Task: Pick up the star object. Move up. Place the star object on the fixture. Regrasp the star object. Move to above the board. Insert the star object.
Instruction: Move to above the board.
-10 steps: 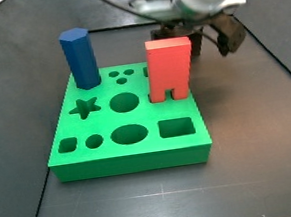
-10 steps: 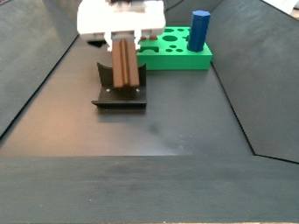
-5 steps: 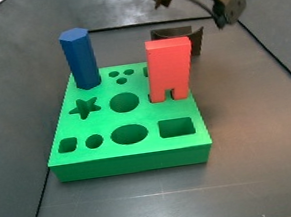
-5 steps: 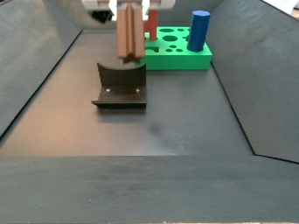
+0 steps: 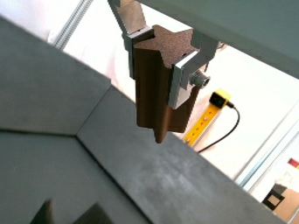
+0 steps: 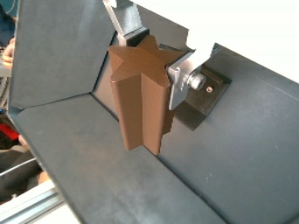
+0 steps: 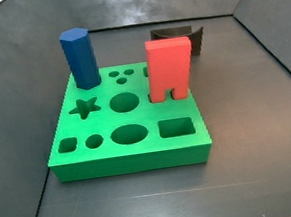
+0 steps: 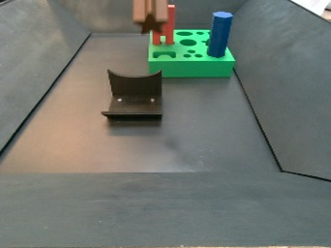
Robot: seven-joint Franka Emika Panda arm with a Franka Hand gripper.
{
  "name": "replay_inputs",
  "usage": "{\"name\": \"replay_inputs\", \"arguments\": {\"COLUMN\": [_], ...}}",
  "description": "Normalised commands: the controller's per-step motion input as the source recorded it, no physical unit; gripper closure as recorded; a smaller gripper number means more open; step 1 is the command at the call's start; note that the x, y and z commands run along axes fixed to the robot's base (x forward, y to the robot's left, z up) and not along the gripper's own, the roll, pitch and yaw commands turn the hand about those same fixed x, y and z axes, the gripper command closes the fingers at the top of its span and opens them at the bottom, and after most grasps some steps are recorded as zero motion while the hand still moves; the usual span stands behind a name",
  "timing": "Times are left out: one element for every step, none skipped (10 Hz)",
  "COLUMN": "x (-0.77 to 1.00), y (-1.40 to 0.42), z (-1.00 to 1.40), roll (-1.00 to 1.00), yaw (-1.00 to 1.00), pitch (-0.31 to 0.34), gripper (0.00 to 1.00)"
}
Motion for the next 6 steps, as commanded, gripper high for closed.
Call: {"name": "replay_inputs", "arguments": {"x": [-0.05,-0.02,-0.01,-0.36,-0.36,-0.38], "y": [-0.02,-0.02,-0.02,-1.0,-1.0,-1.0], "z": [0.55,0.32,0.2,0.3,0.31,0.33], "roll": [-0.04,-0.04,-0.04,-1.0,-1.0,-1.0], "yaw": [0.06,0.1,0.11,-0.03,-0.03,-0.02], "pitch": [0.165,0.149,0.141,0.015,0.007,0.0], "gripper": [1.0,1.0,1.0,1.0,1.0,1.0]}}
